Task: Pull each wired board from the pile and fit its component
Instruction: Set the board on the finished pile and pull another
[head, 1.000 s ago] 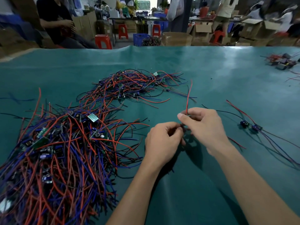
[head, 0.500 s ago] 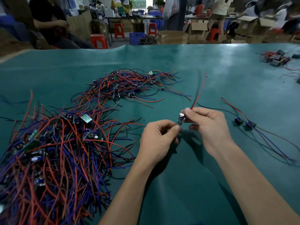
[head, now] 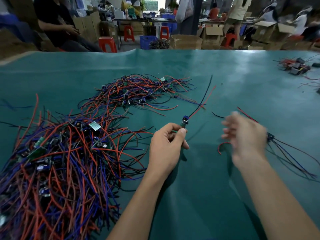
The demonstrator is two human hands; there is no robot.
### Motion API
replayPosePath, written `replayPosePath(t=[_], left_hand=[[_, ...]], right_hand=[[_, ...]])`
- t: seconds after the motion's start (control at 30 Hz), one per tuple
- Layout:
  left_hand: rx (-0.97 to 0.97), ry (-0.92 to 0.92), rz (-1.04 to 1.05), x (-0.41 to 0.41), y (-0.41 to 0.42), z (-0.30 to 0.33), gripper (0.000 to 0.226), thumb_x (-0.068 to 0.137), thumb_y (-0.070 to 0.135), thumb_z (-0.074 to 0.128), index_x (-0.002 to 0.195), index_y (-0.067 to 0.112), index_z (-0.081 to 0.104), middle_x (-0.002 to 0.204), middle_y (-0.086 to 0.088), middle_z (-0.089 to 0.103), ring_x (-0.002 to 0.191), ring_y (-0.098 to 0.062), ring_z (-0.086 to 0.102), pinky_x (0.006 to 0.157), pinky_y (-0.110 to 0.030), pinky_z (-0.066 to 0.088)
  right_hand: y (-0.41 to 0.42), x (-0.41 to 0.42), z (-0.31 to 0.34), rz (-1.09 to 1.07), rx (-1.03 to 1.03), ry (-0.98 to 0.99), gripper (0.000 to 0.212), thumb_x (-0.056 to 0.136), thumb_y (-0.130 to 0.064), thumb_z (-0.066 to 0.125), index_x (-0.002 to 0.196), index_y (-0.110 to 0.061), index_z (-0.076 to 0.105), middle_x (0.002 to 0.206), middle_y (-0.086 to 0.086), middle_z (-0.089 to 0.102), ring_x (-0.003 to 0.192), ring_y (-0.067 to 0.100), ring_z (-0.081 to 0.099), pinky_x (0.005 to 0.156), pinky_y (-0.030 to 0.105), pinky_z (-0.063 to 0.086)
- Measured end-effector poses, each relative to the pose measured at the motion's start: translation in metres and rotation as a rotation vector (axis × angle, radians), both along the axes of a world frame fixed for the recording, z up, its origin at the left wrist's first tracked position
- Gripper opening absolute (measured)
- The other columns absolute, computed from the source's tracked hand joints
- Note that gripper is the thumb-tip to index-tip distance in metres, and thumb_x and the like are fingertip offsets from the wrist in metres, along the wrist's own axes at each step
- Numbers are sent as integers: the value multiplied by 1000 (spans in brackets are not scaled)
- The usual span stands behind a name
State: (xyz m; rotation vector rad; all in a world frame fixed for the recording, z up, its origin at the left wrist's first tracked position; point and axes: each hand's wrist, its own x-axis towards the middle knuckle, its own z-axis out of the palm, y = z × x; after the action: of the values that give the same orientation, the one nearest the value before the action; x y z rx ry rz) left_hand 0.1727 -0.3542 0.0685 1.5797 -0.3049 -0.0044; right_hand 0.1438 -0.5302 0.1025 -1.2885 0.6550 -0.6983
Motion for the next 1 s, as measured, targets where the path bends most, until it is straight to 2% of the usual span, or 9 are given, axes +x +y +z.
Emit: replayPosePath(t=[0.13, 0.23, 0.37, 0.53, 0.67, 0.73, 0.83, 0.9, 1.0], left_hand=[[14, 11, -96, -1, 0, 3, 19, 87, 36, 64, 84, 18, 70, 63, -4, 71, 57, -25, 63, 64, -42, 51], [127, -12, -144, -1, -2, 2, 20, 83, 46, 62, 84, 28, 71, 68, 0, 74, 61, -17, 63, 72, -42, 53], [202, -69, -161, 0, 0, 3, 15, 85, 45, 64, 80, 33, 72, 73, 7, 76, 77, -13, 71, 89, -48, 54], [255, -58, -92, -1, -3, 2, 19, 82, 49, 59, 87, 35, 71, 75, 15, 75, 77, -8, 69, 86, -42, 56], [163, -38, -47, -2, -1, 1, 14, 84, 34, 63, 89, 26, 73, 76, 13, 76, 69, 0, 65, 78, -36, 56], [181, -21, -36, -1, -1, 2, 11, 84, 30, 62, 87, 26, 71, 75, 14, 76, 69, 0, 67, 75, -32, 55], [192, 5, -22, 0, 0, 4, 8, 87, 28, 60, 88, 28, 69, 74, 10, 75, 73, -7, 70, 78, -33, 57], [195, 15, 4, 1, 1, 5, 14, 84, 27, 58, 92, 28, 69, 74, 9, 75, 78, -11, 72, 81, -39, 58], [227, -20, 23, 3, 1, 4, 21, 77, 25, 50, 88, 28, 68, 73, 9, 74, 83, -21, 71, 80, -42, 57]], right_hand=[[54, 0, -10, 434, -410, -5, 9, 93, -23, 73, 86, -17, 76, 78, -3, 76, 66, 5, 66, 57, 18, 50], [52, 1, 0, 352, -471, -101, 10, 89, -13, 76, 81, -19, 74, 75, -3, 75, 69, 8, 64, 63, 21, 49], [40, -1, 55, 155, -448, -318, 14, 89, -17, 76, 77, -25, 74, 68, -8, 72, 69, 11, 62, 59, 23, 47], [108, 10, 133, 449, -672, -461, 15, 88, -31, 77, 76, -21, 78, 68, 1, 75, 57, 13, 64, 49, 30, 47], [169, 54, 146, 992, -936, -89, 60, 95, -58, 58, 82, -1, 73, 71, 3, 76, 67, 28, 73, 42, 26, 49], [169, 91, 127, 966, -1157, 116, 54, 97, -54, 56, 86, -4, 73, 75, 5, 77, 72, 26, 73, 54, 31, 59], [136, 138, 79, 801, -1438, 466, 33, 91, -39, 66, 101, -8, 73, 106, 19, 72, 101, 33, 68, 89, 37, 57], [112, 151, 47, 766, -1439, 695, 40, 90, -41, 69, 113, -9, 68, 120, 20, 67, 112, 35, 64, 95, 41, 55], [92, 157, 18, 707, -1376, 687, 35, 94, -39, 68, 111, -9, 69, 118, 18, 69, 108, 37, 65, 91, 41, 55]])
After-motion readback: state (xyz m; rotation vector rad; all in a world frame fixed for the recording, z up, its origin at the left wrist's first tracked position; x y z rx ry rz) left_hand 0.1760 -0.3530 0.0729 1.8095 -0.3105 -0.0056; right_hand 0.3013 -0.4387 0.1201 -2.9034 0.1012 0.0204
